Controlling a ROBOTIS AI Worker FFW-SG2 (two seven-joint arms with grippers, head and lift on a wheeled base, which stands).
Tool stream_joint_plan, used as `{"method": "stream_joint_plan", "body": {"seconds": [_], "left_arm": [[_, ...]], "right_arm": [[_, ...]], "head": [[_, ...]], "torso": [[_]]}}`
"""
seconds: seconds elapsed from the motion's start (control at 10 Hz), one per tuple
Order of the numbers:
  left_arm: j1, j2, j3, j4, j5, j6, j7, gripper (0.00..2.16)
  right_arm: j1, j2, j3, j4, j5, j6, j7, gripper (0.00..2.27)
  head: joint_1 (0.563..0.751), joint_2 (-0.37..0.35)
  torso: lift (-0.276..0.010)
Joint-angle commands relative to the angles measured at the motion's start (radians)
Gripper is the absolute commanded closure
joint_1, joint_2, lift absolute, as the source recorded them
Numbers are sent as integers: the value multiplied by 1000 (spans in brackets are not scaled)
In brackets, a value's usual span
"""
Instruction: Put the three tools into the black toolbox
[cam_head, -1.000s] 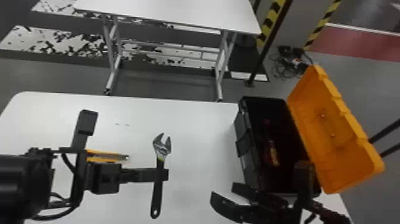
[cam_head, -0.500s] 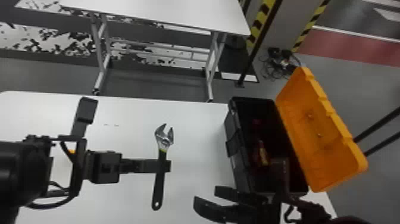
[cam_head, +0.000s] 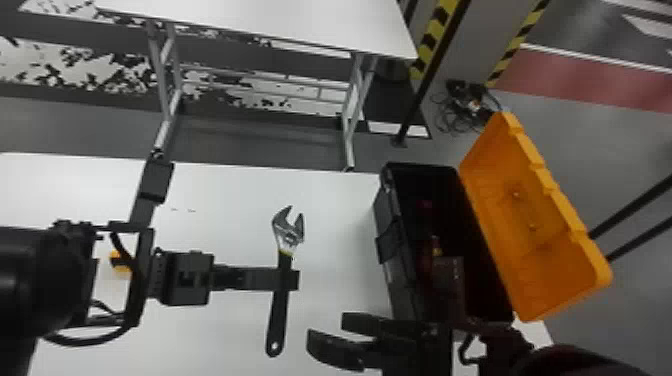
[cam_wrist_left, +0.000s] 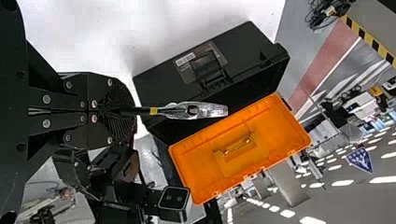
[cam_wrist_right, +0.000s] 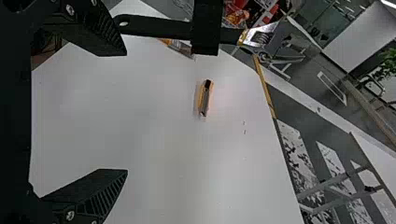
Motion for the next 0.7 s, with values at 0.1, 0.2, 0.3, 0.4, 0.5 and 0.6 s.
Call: {"method": "stream_joint_plan", "body": {"seconds": [0.1, 0.2, 0.3, 0.4, 0.5, 0.6], "left_arm": [[-1, 3, -9, 3, 0, 1, -5, 1710], [-1, 4, -8, 9, 2, 1, -11, 1710], [-1, 4, -9, 15, 0, -2, -14, 1710], [-1, 4, -12, 17, -1, -2, -15, 1710], [2, 6, -15, 17, -1, 1, -18, 1710], [8, 7, -19, 11, -3, 1, -18, 1710]], "right_arm": [[-24, 1, 12, 0, -11, 50, 2, 110], [-30, -1, 9, -1, -17, 75, 12, 110], [-35, -4, 0, -3, -39, 93, 14, 113], [-35, -4, -6, -9, -49, 109, 23, 113], [-33, -4, -17, -13, -72, 121, 26, 113], [-40, -4, -31, -13, -101, 142, 31, 113]], "head": [[695, -240], [695, -237], [695, -233], [695, -233], [695, -233], [695, -233]], "torso": [[-51], [-51], [-51], [-51], [-51], [-51]]}}
